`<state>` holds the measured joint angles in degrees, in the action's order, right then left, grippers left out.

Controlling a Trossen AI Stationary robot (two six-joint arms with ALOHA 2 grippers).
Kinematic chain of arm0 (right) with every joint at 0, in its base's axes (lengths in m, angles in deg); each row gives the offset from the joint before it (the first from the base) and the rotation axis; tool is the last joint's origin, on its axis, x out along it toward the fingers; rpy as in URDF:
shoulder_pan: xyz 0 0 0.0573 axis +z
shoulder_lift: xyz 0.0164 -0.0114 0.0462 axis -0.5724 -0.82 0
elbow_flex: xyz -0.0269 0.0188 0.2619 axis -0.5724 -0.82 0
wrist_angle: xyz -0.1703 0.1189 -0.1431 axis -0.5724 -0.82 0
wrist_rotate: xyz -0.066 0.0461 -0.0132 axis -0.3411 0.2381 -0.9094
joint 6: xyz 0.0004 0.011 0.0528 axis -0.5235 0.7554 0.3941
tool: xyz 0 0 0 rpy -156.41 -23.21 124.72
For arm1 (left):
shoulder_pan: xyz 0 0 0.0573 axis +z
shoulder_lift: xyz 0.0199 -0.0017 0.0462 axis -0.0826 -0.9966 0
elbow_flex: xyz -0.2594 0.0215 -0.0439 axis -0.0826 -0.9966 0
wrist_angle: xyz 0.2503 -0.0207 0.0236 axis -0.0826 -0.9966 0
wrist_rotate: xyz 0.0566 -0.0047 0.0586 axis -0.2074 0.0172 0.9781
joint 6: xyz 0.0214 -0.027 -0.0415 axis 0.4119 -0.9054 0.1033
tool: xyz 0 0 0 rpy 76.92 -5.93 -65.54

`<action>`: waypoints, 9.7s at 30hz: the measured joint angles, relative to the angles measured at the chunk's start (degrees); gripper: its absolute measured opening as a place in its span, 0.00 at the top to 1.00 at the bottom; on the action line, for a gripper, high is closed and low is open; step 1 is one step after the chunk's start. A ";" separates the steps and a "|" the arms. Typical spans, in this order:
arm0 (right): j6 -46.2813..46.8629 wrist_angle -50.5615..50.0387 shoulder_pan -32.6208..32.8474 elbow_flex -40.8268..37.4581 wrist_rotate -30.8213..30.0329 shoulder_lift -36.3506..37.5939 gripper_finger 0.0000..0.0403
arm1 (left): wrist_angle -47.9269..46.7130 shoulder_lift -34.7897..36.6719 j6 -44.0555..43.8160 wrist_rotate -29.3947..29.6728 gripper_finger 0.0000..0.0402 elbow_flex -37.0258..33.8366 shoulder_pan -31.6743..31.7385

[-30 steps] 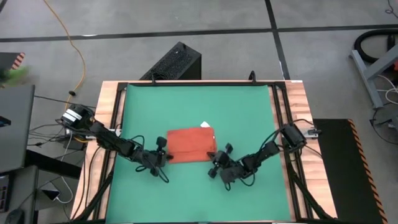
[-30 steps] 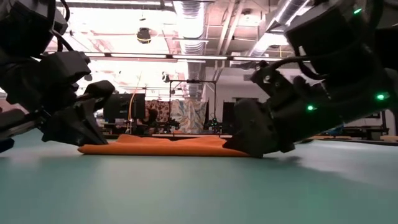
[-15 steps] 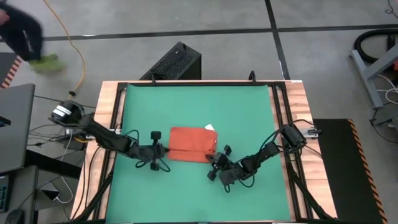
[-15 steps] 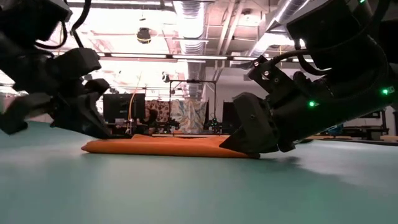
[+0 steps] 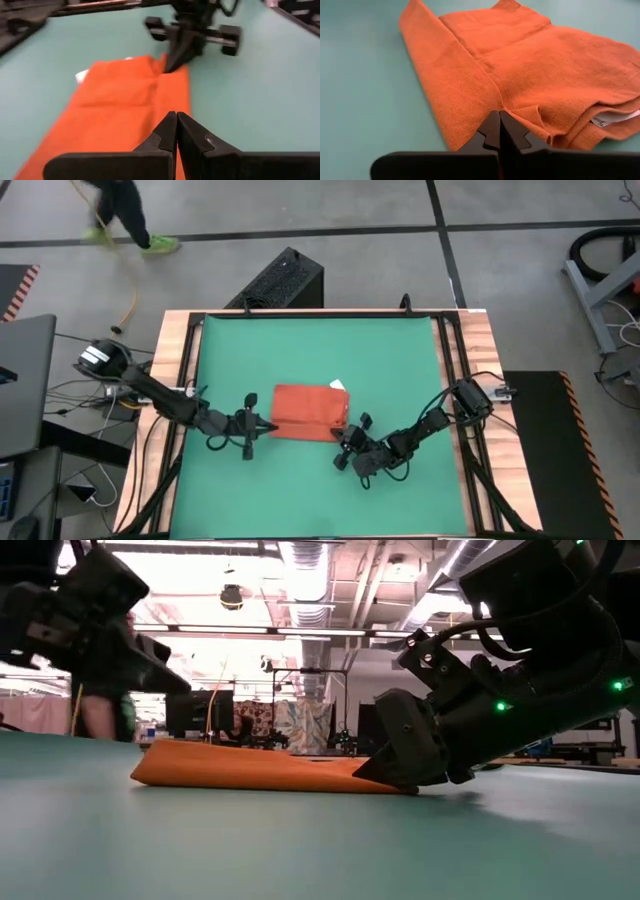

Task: Roll towel into tight, uniform cylinder
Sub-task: Roll the orange towel

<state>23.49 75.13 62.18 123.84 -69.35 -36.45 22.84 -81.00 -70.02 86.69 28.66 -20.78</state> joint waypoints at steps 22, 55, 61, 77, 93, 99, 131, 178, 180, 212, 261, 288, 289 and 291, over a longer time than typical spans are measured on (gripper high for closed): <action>0.61 -0.69 1.43 0.07 -3.94 0.14 0.96 | 16.51 -30.01 -9.62 3.05 1.00 0.18 0.83; -31.82 -8.56 3.07 -0.04 4.38 16.29 0.48 | 13.31 -30.01 -10.41 1.87 1.00 0.16 0.79; -34.78 -10.82 0.43 -0.02 5.87 12.99 0.43 | 13.27 -30.01 -10.65 1.88 1.00 0.16 0.79; -22.30 -26.39 -1.31 0.26 8.49 9.47 0.48 | 13.19 -30.01 -10.67 1.90 1.00 0.16 0.79; -19.51 -26.12 -1.02 0.21 9.32 6.76 0.95 | 16.72 -30.09 -11.13 -0.79 1.00 0.05 0.83; -18.83 -27.45 -1.69 0.07 13.55 9.51 0.96 | 17.70 -30.09 -12.61 -2.46 1.00 0.07 0.83; 20.62 -37.54 -24.04 -0.17 66.21 24.55 0.98 | 30.82 -25.26 -2.95 -5.25 1.00 0.12 1.23; 22.41 -52.05 -50.30 0.02 98.40 23.22 0.98 | -4.15 -9.33 17.56 -20.97 1.00 12.73 10.13; 22.50 -51.81 -50.58 0.02 98.99 21.49 0.98 | -6.14 -9.33 19.97 -23.06 1.00 14.07 10.79; 17.91 -44.01 -51.21 0.13 100.51 12.98 0.98 | -7.44 -23.58 25.79 -15.52 1.00 22.59 14.57; -9.52 -33.85 -30.51 -5.19 34.33 39.58 0.80 | -15.04 -31.58 21.21 -24.55 1.00 22.65 21.18; 12.52 -10.71 -15.43 -17.11 20.05 19.02 0.84 | -23.07 -29.03 18.98 -27.75 1.00 22.65 21.99; 14.64 -10.61 -14.07 -17.11 18.89 18.71 0.84 | -24.61 -28.46 19.51 -27.80 1.00 22.65 21.97; 18.46 -9.42 -11.23 -17.16 15.95 17.85 0.84 | -26.96 -27.33 20.73 -27.95 1.00 22.65 21.97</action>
<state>41.95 65.71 50.96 106.68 -53.40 -18.61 -4.12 -108.34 -49.29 58.74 51.31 1.19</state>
